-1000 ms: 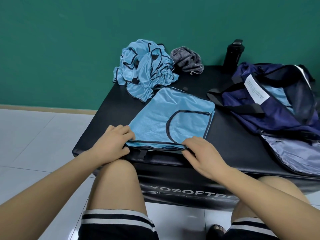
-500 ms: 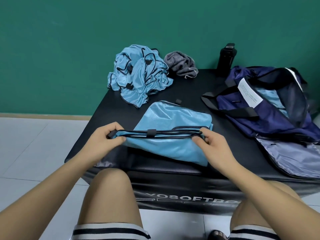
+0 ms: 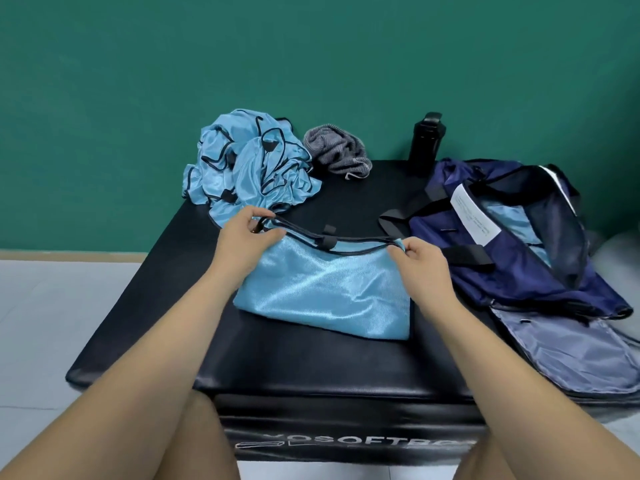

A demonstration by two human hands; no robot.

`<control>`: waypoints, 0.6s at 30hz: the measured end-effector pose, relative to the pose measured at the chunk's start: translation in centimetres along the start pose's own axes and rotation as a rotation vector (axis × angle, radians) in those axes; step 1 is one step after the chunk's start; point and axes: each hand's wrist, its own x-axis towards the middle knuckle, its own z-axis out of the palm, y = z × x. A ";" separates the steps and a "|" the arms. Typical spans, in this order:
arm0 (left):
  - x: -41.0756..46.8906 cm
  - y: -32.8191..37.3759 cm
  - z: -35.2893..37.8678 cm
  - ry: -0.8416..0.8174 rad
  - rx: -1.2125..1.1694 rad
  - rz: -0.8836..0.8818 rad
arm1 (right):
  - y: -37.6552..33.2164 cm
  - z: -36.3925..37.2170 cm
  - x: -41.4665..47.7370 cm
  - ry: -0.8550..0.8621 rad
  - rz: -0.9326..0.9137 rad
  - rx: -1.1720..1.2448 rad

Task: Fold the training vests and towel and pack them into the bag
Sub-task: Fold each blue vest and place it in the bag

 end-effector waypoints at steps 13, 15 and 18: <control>3.9 -5.1 2.8 0.031 0.119 -0.109 | 4.1 2.6 4.2 0.029 -0.039 -0.283; 3.9 -5.5 2.6 0.045 0.186 -0.111 | 4.6 2.7 4.4 0.002 -0.031 -0.326; 3.8 -6.2 2.3 0.090 0.239 -0.079 | 4.7 2.8 4.1 0.009 -0.079 -0.399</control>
